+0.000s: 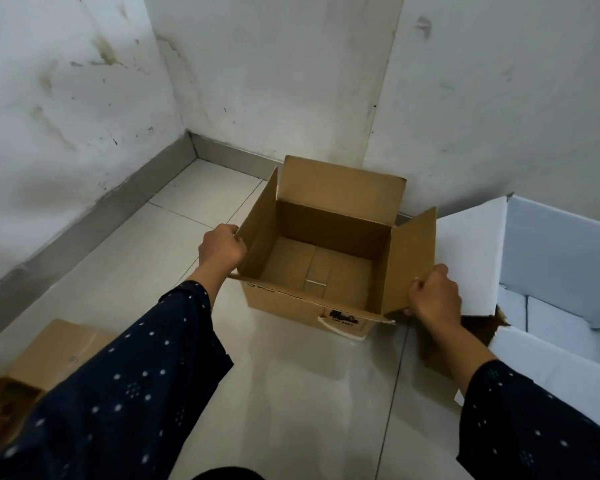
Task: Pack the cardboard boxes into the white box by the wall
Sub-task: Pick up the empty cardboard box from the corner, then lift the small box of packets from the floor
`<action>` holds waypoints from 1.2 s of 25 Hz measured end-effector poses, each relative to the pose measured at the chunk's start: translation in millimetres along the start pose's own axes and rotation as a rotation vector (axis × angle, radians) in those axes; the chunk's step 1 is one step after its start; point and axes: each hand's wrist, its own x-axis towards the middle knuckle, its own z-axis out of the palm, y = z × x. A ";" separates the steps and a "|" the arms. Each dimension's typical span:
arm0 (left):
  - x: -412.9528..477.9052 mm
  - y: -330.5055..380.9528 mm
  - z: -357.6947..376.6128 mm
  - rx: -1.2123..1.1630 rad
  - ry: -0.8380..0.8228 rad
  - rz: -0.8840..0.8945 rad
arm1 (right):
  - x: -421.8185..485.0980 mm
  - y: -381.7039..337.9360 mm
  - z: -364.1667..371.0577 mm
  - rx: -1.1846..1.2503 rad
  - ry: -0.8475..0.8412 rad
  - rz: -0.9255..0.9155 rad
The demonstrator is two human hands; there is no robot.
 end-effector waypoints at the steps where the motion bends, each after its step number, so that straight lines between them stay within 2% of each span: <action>1: 3.1 3.9 4.7 0.009 0.023 0.016 | 1.0 -0.2 -1.4 0.004 -0.011 0.007; 6: -3.2 -1.0 7.7 -0.028 0.047 0.023 | -10.4 -12.2 -12.9 -0.078 -0.060 0.002; 9: -20.1 -31.1 -19.4 -0.082 0.121 0.034 | -27.6 -48.9 -12.4 -0.159 0.138 -0.239; 11: -35.0 -59.8 -45.1 -0.100 0.166 0.033 | -47.4 -94.1 -2.5 -0.148 0.160 -0.440; 14: -67.0 -119.2 -96.5 -0.090 0.237 -0.015 | -100.8 -174.3 39.4 -0.060 -0.025 -0.660; 18: -117.2 -215.2 -156.6 -0.014 0.365 -0.132 | -197.8 -244.8 122.0 0.012 -0.358 -0.846; 21: -161.2 -295.8 -181.4 0.062 0.454 -0.297 | -260.5 -260.2 185.4 0.001 -0.583 -0.883; 23: -192.7 -345.1 -182.9 0.131 0.469 -0.485 | -284.3 -256.8 220.2 -0.063 -0.679 -0.873; 27: -254.8 -421.8 -162.4 0.111 0.270 -0.954 | -289.1 -245.8 267.9 -0.282 -0.784 -0.853; 30: -293.1 -461.6 -140.9 -0.020 0.195 -1.212 | -273.1 -246.3 287.8 -0.354 -0.827 -0.801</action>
